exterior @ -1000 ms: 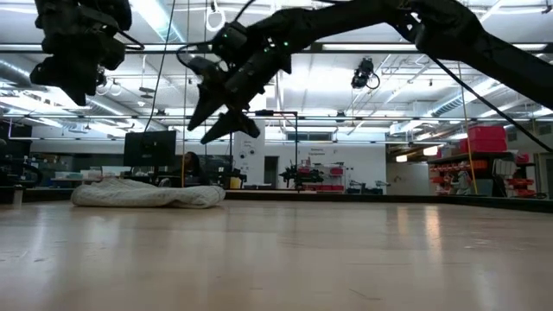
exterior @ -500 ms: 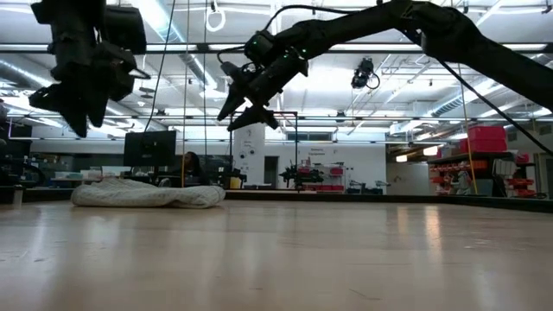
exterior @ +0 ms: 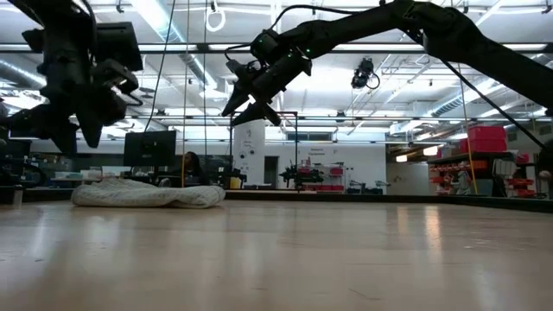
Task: Fold microfiber towels
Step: Fold the gray microfiber towel
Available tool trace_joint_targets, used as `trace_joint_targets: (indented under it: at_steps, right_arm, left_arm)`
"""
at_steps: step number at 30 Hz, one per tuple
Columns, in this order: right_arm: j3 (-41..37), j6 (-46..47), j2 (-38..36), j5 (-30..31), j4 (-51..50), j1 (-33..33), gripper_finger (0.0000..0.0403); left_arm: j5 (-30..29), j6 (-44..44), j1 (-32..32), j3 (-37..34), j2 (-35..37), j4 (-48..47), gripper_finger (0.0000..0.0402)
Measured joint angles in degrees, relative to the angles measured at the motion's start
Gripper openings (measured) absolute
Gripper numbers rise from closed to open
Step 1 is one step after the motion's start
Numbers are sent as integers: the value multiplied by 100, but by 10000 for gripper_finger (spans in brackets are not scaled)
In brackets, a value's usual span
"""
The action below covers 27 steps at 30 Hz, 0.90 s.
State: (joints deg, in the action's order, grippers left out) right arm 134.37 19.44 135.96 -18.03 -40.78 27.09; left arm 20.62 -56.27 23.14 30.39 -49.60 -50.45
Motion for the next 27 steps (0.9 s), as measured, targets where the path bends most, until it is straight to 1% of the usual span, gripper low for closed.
trace_joint_targets:
  at_steps: [3, 8, 10, 14, 17, 22, 25, 27]
  right_arm:
    - [0, -1, 0, -2, 84, -9, 163]
    - [0, 0, 0, -6, 100, -9, 179]
    - [0, 2, 0, -99, 119, -9, 183]
    - [0, 3, 0, -155, 165, -17, 177]
    - [0, 18, 2, -210, 163, -20, 166]
    - [0, 20, 2, -319, 165, -33, 151]
    - [0, 26, 2, -327, 186, -37, 151]
    - [0, 65, 4, -338, 221, -37, 158]
  left_arm:
    - [-1, -240, -33, -218, -1, 229, 176]
    - [-174, -503, -37, -550, -1, 476, 178]
    - [-199, -518, -37, -658, -1, 564, 178]
    - [-139, -765, -36, -916, -1, 983, 178]
    - [-232, -865, -35, -950, -5, 1273, 178]
    - [-564, -948, -29, -953, -36, 1499, 178]
    - [-585, -932, -29, -956, -172, 1508, 178]
    - [-471, -909, -29, -957, -268, 1607, 178]
